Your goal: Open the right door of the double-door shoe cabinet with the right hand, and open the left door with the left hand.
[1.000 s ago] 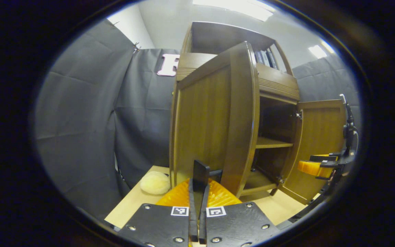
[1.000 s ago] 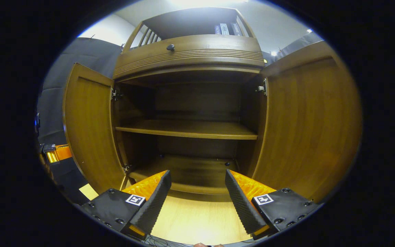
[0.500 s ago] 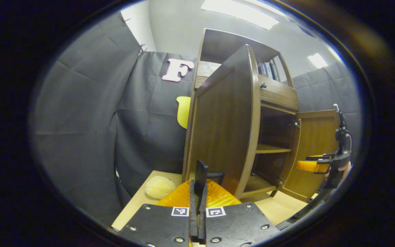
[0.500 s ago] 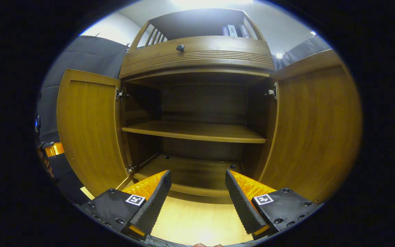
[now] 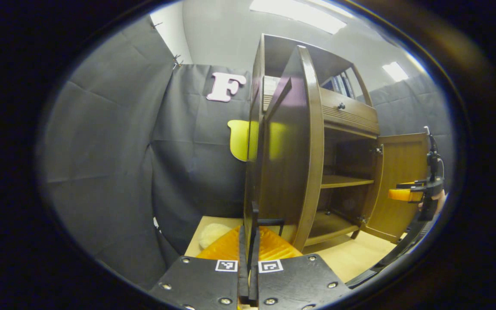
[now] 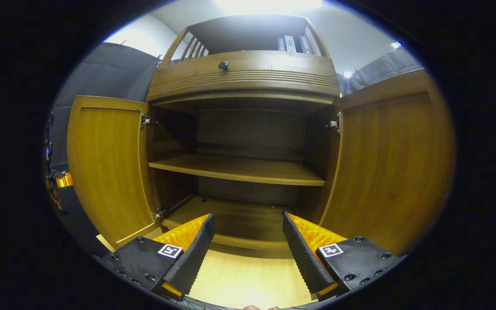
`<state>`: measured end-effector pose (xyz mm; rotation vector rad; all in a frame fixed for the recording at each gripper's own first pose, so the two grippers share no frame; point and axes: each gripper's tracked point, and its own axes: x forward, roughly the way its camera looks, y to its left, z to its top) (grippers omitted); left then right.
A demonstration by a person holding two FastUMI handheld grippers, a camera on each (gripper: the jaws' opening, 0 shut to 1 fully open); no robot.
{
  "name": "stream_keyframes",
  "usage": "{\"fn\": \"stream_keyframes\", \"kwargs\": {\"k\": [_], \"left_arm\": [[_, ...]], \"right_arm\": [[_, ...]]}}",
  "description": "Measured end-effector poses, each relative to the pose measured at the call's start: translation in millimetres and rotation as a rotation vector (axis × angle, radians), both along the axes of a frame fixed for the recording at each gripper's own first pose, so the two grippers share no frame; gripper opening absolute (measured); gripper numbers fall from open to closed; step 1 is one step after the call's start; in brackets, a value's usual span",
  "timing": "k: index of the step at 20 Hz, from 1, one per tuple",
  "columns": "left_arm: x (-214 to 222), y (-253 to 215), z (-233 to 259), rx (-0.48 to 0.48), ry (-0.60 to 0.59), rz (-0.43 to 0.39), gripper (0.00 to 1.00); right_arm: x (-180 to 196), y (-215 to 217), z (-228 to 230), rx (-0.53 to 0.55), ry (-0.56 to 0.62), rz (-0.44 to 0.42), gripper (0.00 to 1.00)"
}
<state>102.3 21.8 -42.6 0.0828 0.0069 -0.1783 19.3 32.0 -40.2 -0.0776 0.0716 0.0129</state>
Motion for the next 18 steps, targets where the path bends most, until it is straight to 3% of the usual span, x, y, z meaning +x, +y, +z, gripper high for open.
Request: {"fn": "stream_keyframes", "kwargs": {"k": [5,14,17,18], "left_arm": [[-3.8,3.1,2.6,-0.021,-0.008,0.004,0.02],[-15.2,4.0,20.3,-0.019,-0.077,0.094,0.02],[-20.2,-4.2,22.4,-0.015,-0.091,0.079,0.02],[-23.9,-13.9,26.6,-0.019,-0.096,0.077,0.13]], "right_arm": [[-0.7,-25.7,4.8,0.058,-0.010,-0.057,0.95],[-6.1,-41.1,13.4,0.013,-0.006,-0.051,0.95],[-18.1,-52.6,22.3,0.028,-0.013,-0.079,0.95],[-22.8,-55.5,25.2,0.053,-0.016,-0.086,0.96]]}}
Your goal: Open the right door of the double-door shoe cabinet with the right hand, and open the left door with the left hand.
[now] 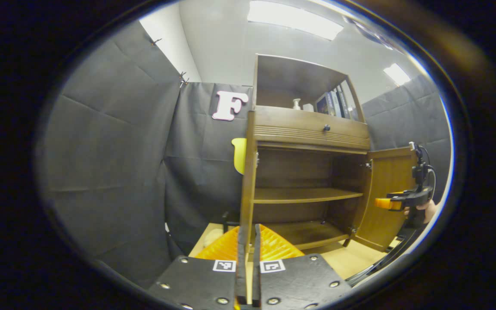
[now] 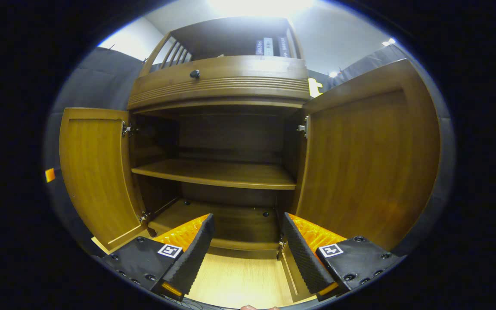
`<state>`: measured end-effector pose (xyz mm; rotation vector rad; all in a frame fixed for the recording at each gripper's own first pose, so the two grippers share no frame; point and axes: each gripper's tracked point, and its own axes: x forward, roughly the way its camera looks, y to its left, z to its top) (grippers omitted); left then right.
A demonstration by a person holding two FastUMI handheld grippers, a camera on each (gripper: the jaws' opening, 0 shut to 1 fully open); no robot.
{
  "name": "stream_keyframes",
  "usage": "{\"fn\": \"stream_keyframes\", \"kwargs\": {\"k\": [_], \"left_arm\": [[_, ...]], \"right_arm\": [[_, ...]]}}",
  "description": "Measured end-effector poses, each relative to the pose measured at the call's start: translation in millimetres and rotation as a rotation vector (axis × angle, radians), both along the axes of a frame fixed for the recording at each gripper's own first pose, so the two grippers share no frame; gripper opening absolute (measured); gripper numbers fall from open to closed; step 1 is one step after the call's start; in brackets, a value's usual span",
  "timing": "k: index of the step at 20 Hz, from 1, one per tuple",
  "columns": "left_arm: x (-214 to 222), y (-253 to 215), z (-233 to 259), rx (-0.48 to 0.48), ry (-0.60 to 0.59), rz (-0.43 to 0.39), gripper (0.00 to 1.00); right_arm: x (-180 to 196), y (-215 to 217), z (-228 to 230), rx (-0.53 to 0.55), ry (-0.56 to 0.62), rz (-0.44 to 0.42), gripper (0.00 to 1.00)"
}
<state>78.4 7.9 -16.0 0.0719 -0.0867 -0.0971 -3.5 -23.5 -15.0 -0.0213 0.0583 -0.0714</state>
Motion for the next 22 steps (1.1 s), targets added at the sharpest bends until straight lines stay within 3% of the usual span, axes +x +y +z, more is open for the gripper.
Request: {"fn": "stream_keyframes", "kwargs": {"k": [8,12,16,17,20,22], "left_arm": [[10.5,-32.8,3.7,-0.026,-0.024,0.019,0.94],[12.9,-42.3,2.4,-0.050,-0.006,0.033,0.94],[12.3,-40.0,3.8,-0.014,0.002,0.057,0.94],[13.5,-38.9,4.1,-0.002,0.000,0.061,0.94],[14.1,-33.9,2.4,0.013,0.010,0.082,0.94],[12.4,-31.8,1.6,0.005,0.027,0.105,0.94]], "right_arm": [[-22.2,-6.7,-2.5,0.039,0.056,-0.031,0.94],[-37.3,-13.5,-2.6,0.004,0.068,-0.083,0.95],[-37.9,-4.8,-11.6,-0.011,0.095,-0.042,0.95],[-36.2,-2.7,-9.4,-0.011,0.087,-0.033,0.99],[-32.7,4.2,-2.7,-0.013,0.066,-0.009,0.95],[-30.9,9.3,-2.8,-0.017,0.071,0.010,0.99]]}}
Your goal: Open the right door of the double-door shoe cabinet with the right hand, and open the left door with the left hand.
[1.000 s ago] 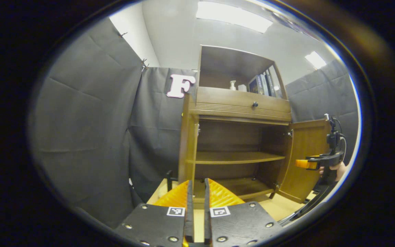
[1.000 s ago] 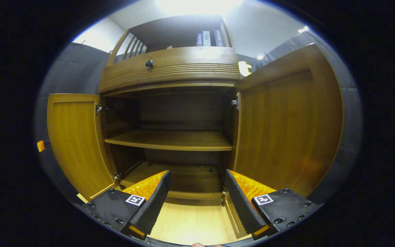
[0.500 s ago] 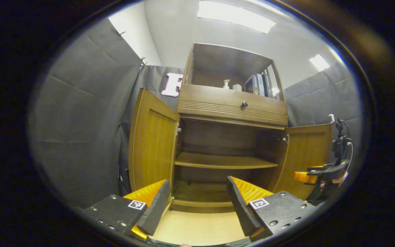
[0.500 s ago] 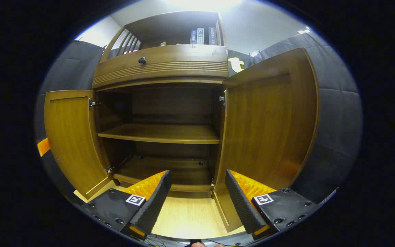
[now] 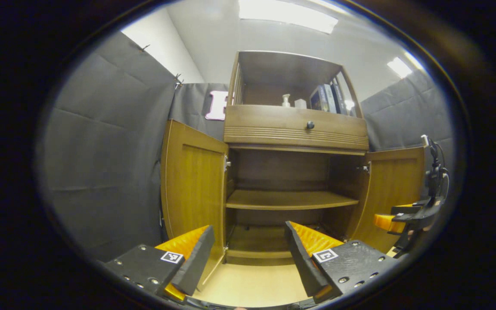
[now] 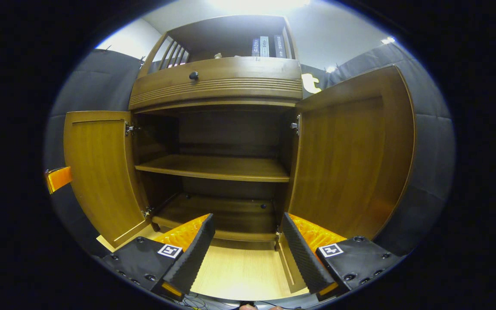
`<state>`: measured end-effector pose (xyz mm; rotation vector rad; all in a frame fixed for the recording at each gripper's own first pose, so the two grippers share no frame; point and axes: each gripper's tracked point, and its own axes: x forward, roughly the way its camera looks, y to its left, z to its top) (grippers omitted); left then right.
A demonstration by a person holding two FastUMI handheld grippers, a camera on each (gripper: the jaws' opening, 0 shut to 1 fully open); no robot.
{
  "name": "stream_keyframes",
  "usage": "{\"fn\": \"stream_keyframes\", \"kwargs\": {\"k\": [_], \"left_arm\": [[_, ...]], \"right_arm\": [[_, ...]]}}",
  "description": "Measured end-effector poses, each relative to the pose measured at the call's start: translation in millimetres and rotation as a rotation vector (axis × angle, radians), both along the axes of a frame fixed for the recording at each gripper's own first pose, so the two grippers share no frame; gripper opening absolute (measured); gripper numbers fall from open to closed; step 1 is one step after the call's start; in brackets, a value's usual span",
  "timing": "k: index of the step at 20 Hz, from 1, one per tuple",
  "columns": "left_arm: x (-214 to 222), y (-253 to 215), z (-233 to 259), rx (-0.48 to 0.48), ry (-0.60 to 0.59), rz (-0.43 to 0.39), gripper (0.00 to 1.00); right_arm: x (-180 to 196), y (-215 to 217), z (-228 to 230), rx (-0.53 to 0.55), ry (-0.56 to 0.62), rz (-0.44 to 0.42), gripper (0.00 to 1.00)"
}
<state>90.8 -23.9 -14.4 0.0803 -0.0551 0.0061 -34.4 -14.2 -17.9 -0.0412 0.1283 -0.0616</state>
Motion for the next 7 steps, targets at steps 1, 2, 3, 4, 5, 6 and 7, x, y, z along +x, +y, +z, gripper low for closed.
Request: {"fn": "stream_keyframes", "kwargs": {"k": [1,2,3,4,5,6,7], "left_arm": [[-0.5,0.0,-0.3,-0.005,0.002,0.007,0.94],[-0.5,0.2,0.9,-0.008,-0.003,0.009,0.94],[0.6,-0.2,0.5,-0.008,-0.006,0.008,0.94],[1.1,0.0,1.1,-0.002,-0.009,0.006,0.94],[0.6,0.3,-0.2,0.005,-0.010,0.003,0.94],[0.6,0.1,-0.7,0.015,-0.011,-0.001,0.94],[-0.1,-0.4,-1.7,0.025,-0.012,-0.006,0.94]], "right_arm": [[0.2,1.5,-0.6,-0.005,0.004,0.007,0.95],[-0.3,2.4,0.6,-0.009,0.007,0.009,0.95],[0.0,3.6,1.1,-0.010,0.008,0.011,0.96],[-1.1,4.4,2.4,-0.011,0.007,0.012,0.99],[-2.8,5.5,3.5,-0.014,0.007,0.012,0.96],[-4.6,6.3,4.9,-0.018,0.009,0.011,0.95],[-6.4,7.3,5.6,-0.022,0.013,0.010,0.95]]}}
